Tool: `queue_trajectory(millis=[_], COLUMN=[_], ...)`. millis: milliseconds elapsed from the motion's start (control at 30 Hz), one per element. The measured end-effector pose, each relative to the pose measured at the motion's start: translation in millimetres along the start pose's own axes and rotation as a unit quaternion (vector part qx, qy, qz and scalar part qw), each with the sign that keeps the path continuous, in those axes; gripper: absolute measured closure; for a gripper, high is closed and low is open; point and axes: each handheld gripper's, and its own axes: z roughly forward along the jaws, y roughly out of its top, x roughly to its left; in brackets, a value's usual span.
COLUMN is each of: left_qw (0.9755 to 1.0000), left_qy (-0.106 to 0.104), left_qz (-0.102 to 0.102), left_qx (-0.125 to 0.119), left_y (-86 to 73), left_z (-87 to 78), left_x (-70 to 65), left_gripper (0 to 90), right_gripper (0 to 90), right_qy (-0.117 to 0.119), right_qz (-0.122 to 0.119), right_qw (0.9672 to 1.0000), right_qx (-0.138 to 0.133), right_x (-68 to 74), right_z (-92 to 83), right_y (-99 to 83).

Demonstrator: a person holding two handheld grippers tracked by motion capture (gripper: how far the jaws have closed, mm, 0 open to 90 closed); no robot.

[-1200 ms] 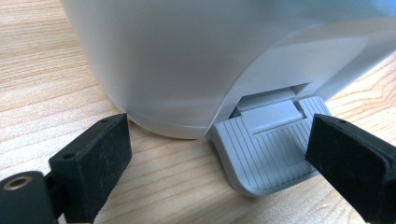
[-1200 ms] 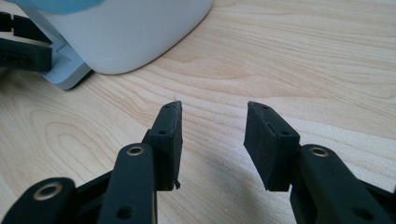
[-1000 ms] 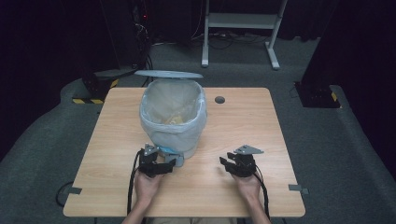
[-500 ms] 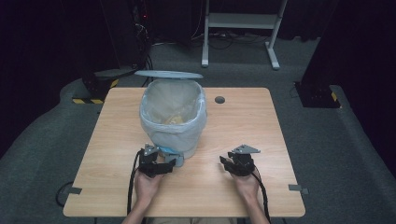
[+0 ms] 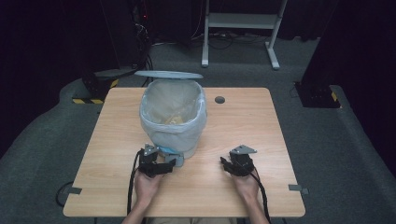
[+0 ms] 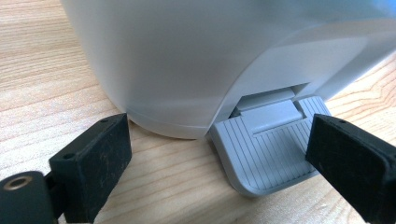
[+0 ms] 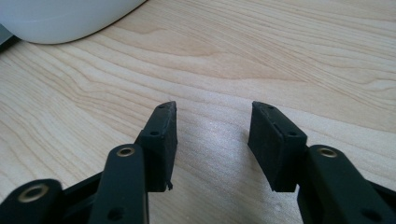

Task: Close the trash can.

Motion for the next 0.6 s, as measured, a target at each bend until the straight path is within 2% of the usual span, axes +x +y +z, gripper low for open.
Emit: queue_trajectory(millis=[100, 200, 333, 600], left_qw=[1.0, 1.0, 1.0, 0.9998], left_qy=[-0.002, -0.005, -0.003, -0.009], left_qz=[-0.002, -0.004, 0.001, -0.008], left_qx=[-0.001, -0.001, -0.005, -0.013], left_y=[-0.1, -0.1, 0.6, 1.1], left_z=[-0.1, -0.3, -0.9, -4.2], left_x=[0.2, 0.8, 0.3, 1.8], left_gripper=[7.0, 7.0, 6.2, 5.7], right_gripper=[47.7, 42.4, 42.1, 42.1], right_qy=[-0.014, -0.014, -0.016, -0.017], right_qz=[-0.021, -0.006, -0.009, -0.01], right_qw=[0.9997, 0.9999, 0.9998, 0.9998], right_qx=[0.002, 0.006, 0.006, 0.006], right_x=[3.6, 0.8, 1.3, 1.4], right_z=[0.9, 1.5, 1.6, 1.6], right_y=[0.5, 1.0, 1.0, 1.0])
